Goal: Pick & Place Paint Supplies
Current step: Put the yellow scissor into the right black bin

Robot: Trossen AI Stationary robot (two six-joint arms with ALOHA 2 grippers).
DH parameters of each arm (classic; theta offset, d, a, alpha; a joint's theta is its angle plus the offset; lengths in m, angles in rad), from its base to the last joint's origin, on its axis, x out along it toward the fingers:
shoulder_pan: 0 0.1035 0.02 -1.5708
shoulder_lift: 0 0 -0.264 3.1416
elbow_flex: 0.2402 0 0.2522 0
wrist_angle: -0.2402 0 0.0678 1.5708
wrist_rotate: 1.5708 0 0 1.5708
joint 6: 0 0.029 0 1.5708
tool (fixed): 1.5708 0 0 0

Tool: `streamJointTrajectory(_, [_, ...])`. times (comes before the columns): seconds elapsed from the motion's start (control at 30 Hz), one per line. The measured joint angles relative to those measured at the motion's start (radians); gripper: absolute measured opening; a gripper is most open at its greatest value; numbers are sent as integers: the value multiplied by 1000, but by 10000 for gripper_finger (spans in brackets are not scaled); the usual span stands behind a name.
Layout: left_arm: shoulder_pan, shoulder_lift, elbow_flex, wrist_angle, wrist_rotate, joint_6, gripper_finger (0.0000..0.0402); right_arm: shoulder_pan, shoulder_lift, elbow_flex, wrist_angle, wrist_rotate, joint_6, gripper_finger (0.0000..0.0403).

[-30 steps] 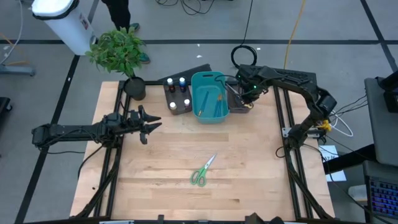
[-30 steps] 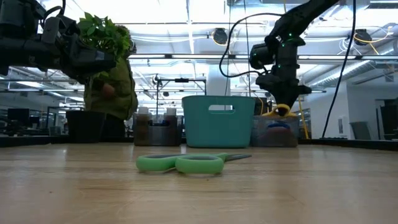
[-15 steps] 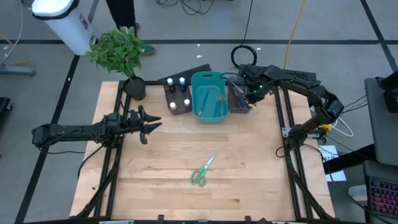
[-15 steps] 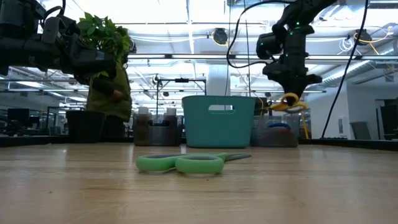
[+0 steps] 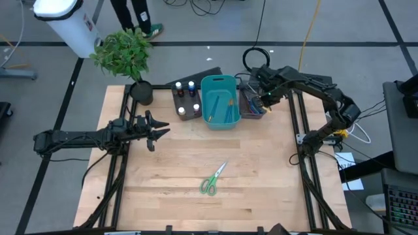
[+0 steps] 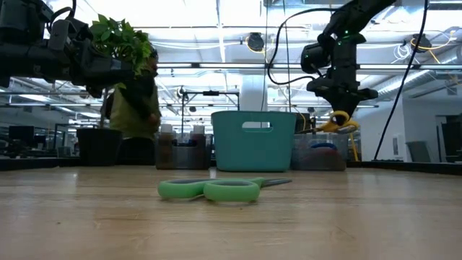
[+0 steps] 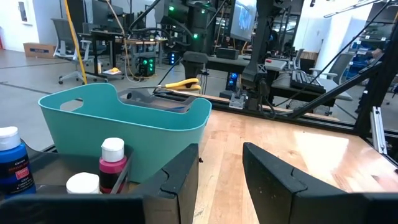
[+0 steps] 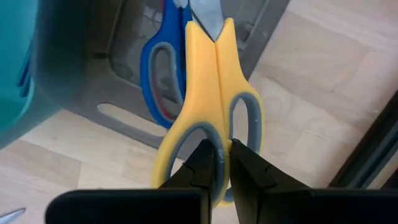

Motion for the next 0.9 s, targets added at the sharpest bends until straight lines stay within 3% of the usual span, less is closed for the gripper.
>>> streamJointTrajectory(0.6, [0, 0, 0, 0, 0, 1, 131, 43, 101, 0, 38, -3, -31, 16])
streamJointTrajectory(0.9, [0, 0, 0, 0, 0, 1, 131, 45, 104, 0, 86, -1, -33, 43])
